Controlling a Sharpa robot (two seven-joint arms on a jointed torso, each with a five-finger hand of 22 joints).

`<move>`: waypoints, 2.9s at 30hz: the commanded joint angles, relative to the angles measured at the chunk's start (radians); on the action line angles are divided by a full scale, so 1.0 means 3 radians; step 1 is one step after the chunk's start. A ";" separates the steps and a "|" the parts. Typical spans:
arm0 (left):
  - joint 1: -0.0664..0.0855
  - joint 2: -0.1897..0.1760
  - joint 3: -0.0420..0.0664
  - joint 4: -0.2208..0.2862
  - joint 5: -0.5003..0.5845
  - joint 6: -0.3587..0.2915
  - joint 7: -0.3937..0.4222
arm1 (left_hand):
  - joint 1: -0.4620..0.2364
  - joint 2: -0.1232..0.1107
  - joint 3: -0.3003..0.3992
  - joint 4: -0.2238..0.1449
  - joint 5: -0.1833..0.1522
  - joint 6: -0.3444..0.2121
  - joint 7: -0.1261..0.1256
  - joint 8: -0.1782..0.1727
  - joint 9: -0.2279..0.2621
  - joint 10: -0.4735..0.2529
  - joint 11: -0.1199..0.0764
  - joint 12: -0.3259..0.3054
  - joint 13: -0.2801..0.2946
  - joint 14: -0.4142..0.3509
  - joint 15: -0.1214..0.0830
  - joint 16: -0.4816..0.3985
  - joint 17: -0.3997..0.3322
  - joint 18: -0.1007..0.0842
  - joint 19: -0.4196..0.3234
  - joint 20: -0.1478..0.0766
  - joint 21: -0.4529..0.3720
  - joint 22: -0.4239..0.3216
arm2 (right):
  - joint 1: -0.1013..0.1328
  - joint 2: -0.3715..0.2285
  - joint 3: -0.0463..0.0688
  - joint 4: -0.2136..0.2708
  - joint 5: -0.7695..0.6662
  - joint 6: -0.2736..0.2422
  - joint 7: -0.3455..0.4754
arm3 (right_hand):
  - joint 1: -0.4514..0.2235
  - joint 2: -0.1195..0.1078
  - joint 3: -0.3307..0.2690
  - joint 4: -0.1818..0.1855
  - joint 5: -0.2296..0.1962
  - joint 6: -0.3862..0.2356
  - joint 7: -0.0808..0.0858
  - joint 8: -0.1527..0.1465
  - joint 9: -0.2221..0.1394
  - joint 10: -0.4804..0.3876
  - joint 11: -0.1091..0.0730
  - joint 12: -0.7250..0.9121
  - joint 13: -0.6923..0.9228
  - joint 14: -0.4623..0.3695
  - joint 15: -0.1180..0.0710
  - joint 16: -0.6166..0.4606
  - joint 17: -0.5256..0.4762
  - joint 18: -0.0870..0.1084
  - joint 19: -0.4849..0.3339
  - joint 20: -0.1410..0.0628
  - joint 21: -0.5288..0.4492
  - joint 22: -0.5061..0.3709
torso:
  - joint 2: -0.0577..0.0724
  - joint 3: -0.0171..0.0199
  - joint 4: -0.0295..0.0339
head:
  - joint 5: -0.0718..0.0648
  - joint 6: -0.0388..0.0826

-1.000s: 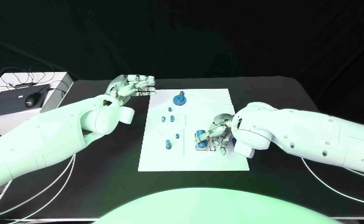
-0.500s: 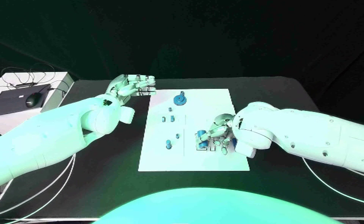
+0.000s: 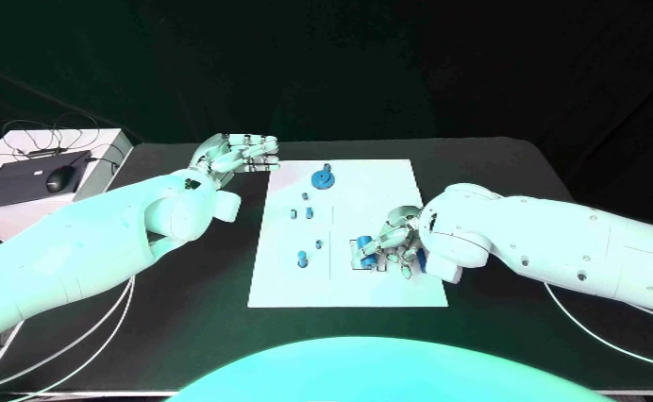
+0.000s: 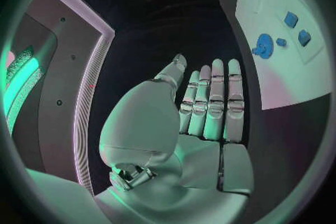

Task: Assemble the parts on the task board

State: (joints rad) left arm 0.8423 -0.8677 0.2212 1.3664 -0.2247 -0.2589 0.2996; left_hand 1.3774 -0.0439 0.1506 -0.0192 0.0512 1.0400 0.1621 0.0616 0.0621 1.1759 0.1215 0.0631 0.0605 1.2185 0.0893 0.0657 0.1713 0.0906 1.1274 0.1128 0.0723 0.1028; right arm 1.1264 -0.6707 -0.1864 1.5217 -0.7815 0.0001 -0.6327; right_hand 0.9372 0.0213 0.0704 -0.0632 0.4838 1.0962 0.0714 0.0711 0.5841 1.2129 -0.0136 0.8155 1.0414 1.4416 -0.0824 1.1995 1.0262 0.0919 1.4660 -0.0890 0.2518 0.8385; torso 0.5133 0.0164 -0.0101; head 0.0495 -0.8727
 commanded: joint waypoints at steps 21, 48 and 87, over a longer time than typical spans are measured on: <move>0.0000 -0.0006 0.0001 0.0012 0.0009 0.0057 0.0022 | 0.0003 0.0030 0.0005 -0.0002 -0.0002 -0.0005 0.0004 0.0006 0.0001 -0.0014 -0.0009 -0.0007 0.0000 -0.0006 0.0000 -0.0003 0.0004 -0.0026 0.0022 0.0001 0.0010 -0.0004 | -0.0025 0.0039 -0.0014 -0.0045 -0.0107 0.0065 -0.0025 | -0.0049 0.0018 -0.0087 0.0057 -0.0317 -0.0002 0.0000 0.0025 0.0019 -0.0026 -0.0005 -0.0039 -0.0035 0.0020 0.0012 -0.0027 -0.0002 0.0018 0.0063 -0.0007 -0.0034 0.0007 | -0.0001 0.0001 -0.0002 | 0.0004 0.0000; 0.0000 -0.0012 0.0001 0.0012 0.0009 0.0049 0.0017 | -0.0002 0.0036 0.0010 0.0006 -0.0002 -0.0004 0.0004 0.0006 0.0001 -0.0016 -0.0009 -0.0007 0.0000 -0.0006 0.0000 -0.0003 0.0005 -0.0025 0.0025 0.0002 0.0011 -0.0020 | -0.0035 0.0003 -0.0014 0.0016 -0.0115 -0.0059 -0.0001 | -0.0139 -0.0390 0.0090 0.0817 -0.1374 -0.0020 0.0005 0.0031 0.0044 -0.0041 0.0004 -0.0051 -0.0090 0.0023 0.0019 -0.0041 0.0011 0.0023 0.0071 0.0000 -0.0064 0.0028 | 0.0001 0.0003 -0.0001 | 0.0000 0.0000; 0.0000 -0.0026 0.0001 0.0012 0.0009 0.0051 0.0013 | 0.0005 0.0037 0.0017 0.0007 -0.0002 -0.0004 0.0004 0.0006 0.0001 -0.0017 -0.0010 -0.0007 0.0000 -0.0007 -0.0001 -0.0003 0.0005 -0.0024 0.0025 0.0002 0.0012 -0.0027 | -0.0037 -0.0408 -0.0009 0.0410 -0.0691 -0.0259 0.0647 | 0.0717 -0.0209 -0.0059 -0.0042 -0.0560 0.0100 -0.0132 0.0397 0.0336 0.0098 -0.0091 0.0075 0.0011 0.0038 -0.0052 0.0010 0.0081 -0.0009 0.0095 -0.0055 -0.0042 0.0104 | -0.0003 0.0003 -0.0003 | 0.0019 0.0000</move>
State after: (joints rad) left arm 0.8424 -0.8756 0.2211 1.3680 -0.2243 -0.2590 0.2970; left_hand 1.3774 -0.0439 0.1506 -0.0192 0.0512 1.0400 0.1620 0.0616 0.0621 1.1759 0.1215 0.0631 0.0605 1.2185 0.0893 0.0657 0.1711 0.0906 1.1274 0.1128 0.0723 0.0956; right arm 1.1160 -0.7913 -0.1894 1.6413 -0.9408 -0.0686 -0.4946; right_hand 1.1456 -0.0428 0.0538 -0.0704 0.3070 1.1257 0.0345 0.1862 0.6815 1.2375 -0.0438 0.8353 1.0446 1.4526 -0.0937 1.1958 1.0495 0.0919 1.4665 -0.1003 0.2361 0.8694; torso 0.5136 0.0175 -0.0105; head 0.0540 -0.8727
